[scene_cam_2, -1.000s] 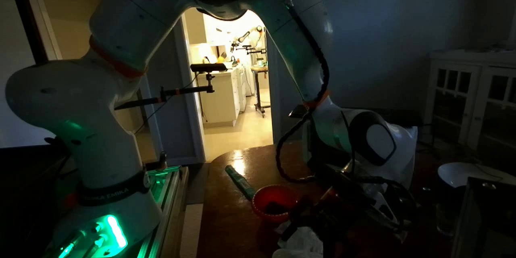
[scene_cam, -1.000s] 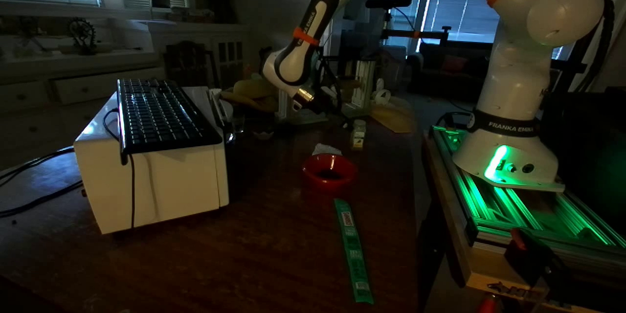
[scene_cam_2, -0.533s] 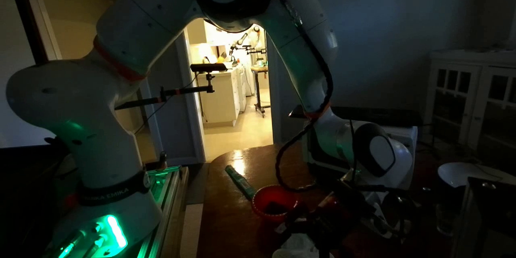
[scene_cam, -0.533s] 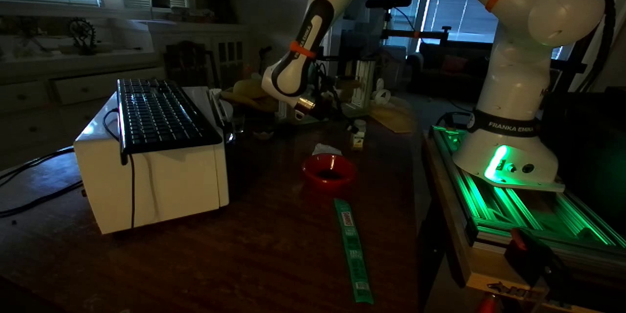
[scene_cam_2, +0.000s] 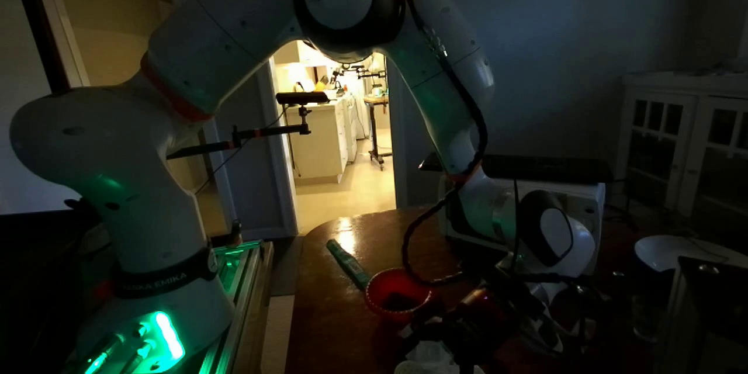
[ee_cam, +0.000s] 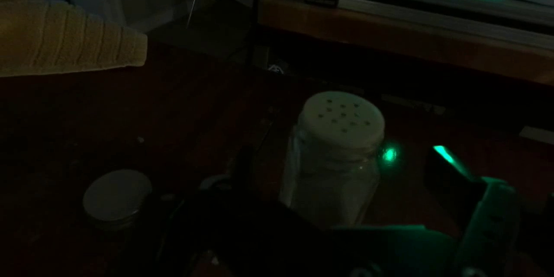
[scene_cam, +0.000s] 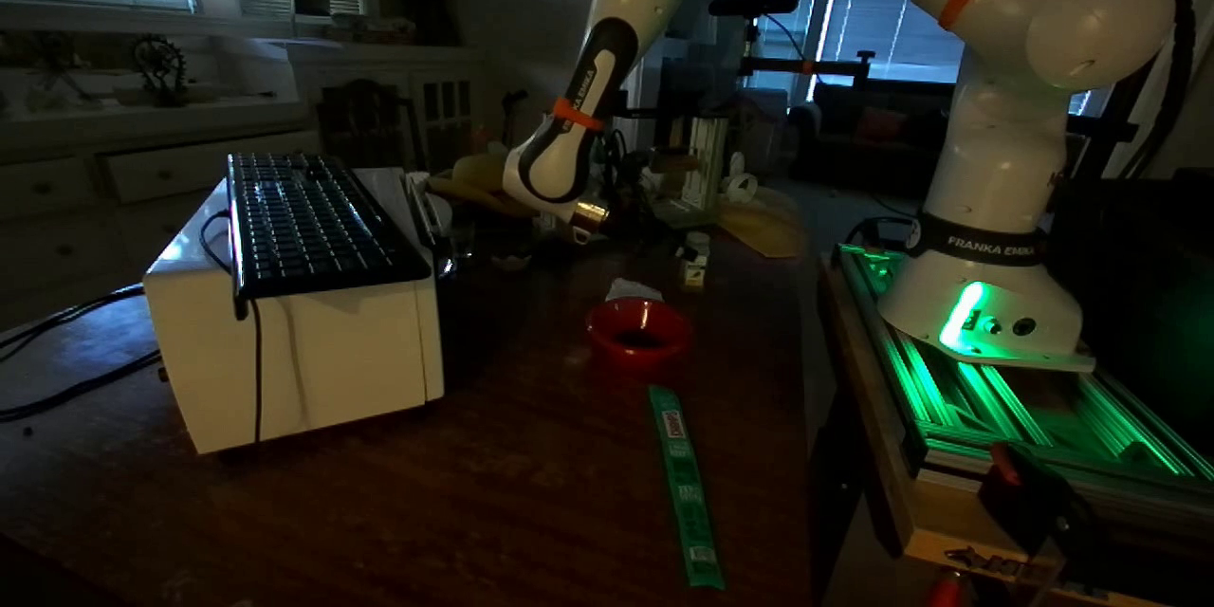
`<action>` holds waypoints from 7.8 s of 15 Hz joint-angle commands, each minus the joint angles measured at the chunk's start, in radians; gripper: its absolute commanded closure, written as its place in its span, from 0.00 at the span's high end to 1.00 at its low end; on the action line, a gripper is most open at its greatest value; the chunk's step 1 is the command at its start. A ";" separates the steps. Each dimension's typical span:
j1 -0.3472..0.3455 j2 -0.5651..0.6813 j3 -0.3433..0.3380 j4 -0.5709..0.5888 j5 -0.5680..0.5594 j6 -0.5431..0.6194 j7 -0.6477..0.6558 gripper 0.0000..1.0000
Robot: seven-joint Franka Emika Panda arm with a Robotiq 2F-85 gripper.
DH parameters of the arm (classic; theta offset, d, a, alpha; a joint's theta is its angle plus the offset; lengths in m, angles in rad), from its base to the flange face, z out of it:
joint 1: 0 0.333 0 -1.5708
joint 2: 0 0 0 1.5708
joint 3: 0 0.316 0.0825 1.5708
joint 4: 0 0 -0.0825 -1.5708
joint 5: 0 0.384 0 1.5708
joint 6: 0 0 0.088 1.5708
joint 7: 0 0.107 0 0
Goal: Spray some salt contents into the red bowl
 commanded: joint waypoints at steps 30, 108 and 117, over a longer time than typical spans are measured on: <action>0.019 0.131 0.012 0.156 -0.036 -0.127 0.058 0.24; 0.150 -1.069 0.174 -1.019 -0.901 1.331 1.742 0.24; 0.167 -1.043 0.193 -1.021 -1.474 1.297 2.319 0.24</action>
